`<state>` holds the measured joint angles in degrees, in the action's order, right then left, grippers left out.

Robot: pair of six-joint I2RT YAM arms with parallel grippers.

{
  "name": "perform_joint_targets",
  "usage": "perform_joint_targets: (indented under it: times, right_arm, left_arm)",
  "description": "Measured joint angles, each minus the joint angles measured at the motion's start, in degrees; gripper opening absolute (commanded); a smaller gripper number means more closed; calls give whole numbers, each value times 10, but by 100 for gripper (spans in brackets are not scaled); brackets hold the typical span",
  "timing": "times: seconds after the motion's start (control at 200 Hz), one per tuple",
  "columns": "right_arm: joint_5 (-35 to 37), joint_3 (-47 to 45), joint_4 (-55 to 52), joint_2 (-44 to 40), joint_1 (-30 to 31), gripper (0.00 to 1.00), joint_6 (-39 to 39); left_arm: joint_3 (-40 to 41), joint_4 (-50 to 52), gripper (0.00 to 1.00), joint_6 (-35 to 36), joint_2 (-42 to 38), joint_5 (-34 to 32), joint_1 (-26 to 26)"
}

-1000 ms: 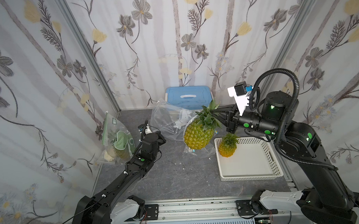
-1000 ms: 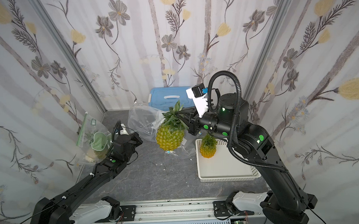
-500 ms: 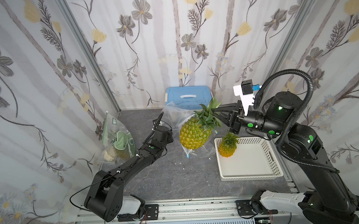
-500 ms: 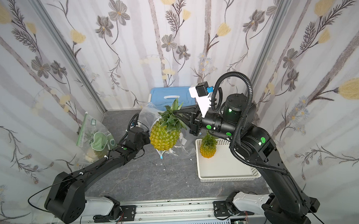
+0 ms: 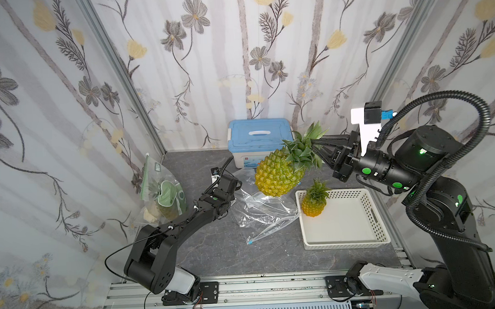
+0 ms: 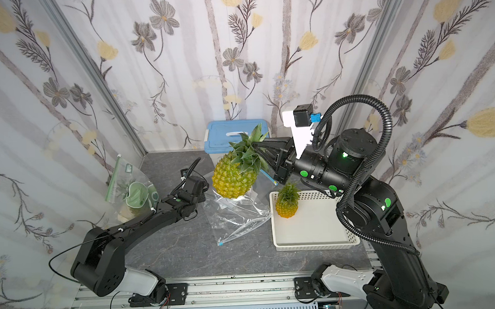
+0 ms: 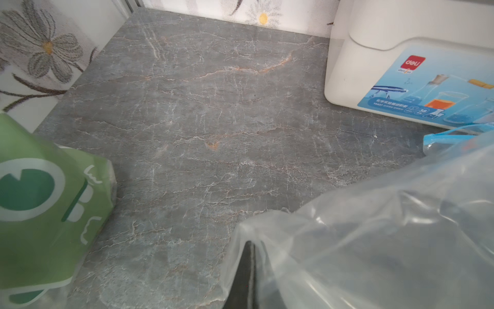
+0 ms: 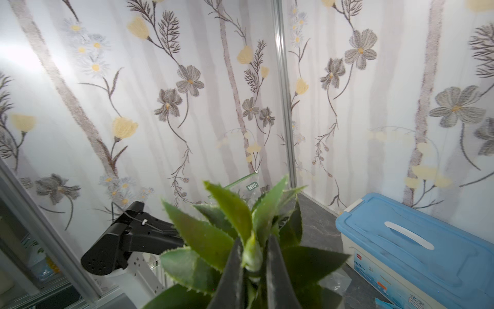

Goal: Open the zip-top bag and take out the pineapple
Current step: Place the zipper food storage bag in the zipper food storage bag, then place the pineapple in the basket.

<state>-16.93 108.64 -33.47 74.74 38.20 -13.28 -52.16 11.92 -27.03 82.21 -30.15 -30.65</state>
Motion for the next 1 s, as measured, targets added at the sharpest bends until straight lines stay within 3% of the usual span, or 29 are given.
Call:
perform_joint_targets:
  times: [0.105,0.285,0.375,0.679,0.854,0.999]
  right_arm:
    - [96,1,-38,3,-7,0,15]
    - [254,-23,-95,4,-28,0,34]
    - [305,-40,-111,4,-48,0,37]
    - [408,-123,-129,-22,-142,0,31]
    - [405,-210,-126,-65,-242,0,22]
    - [377,-287,-106,-76,-285,0,12]
  left_arm:
    - [0,13,48,1,-34,-11,-4]
    - [-5,49,78,10,-57,-22,-3]
    - [-16,62,83,16,-69,-24,-3]
    - [-42,75,85,43,-109,-19,3]
    - [-28,75,85,45,-133,-18,3]
    - [-17,75,85,45,-136,-11,3]
